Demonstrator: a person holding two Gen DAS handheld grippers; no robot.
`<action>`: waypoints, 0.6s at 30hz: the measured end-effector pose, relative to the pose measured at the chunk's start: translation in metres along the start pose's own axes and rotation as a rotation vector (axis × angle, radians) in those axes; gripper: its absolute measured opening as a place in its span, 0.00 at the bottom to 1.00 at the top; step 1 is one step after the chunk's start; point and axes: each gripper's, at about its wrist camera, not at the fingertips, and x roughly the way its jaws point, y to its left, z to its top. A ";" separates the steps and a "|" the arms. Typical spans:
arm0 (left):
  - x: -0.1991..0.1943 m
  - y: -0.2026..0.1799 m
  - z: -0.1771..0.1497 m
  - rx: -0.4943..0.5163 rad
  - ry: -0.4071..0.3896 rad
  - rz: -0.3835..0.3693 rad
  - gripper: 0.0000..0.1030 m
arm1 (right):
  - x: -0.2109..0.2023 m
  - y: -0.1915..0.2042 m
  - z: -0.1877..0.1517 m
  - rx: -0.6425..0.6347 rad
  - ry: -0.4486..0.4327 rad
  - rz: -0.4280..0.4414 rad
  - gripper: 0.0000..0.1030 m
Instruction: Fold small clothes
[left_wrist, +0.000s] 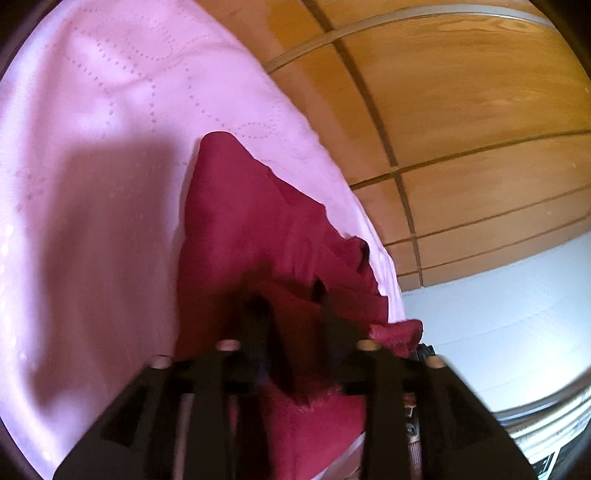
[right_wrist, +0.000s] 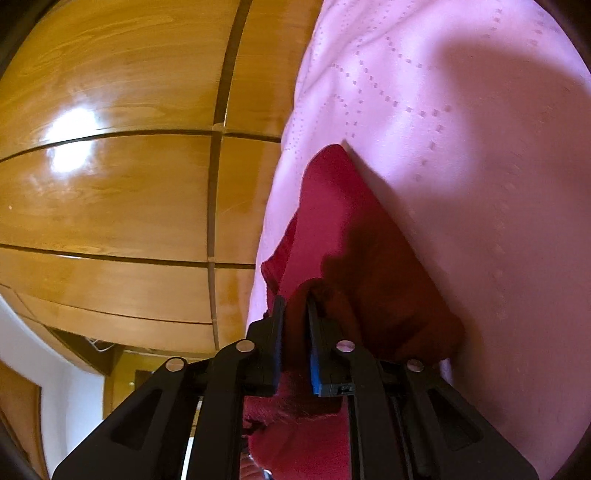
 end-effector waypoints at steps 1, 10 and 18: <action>-0.002 0.001 0.001 -0.013 -0.014 -0.011 0.53 | -0.001 0.005 0.003 -0.013 -0.031 0.013 0.26; -0.029 -0.027 0.012 0.080 -0.262 0.166 0.77 | 0.002 0.057 0.013 -0.299 -0.128 -0.102 0.63; 0.001 -0.037 -0.005 0.247 -0.129 0.324 0.77 | 0.054 0.079 -0.007 -0.645 -0.016 -0.414 0.63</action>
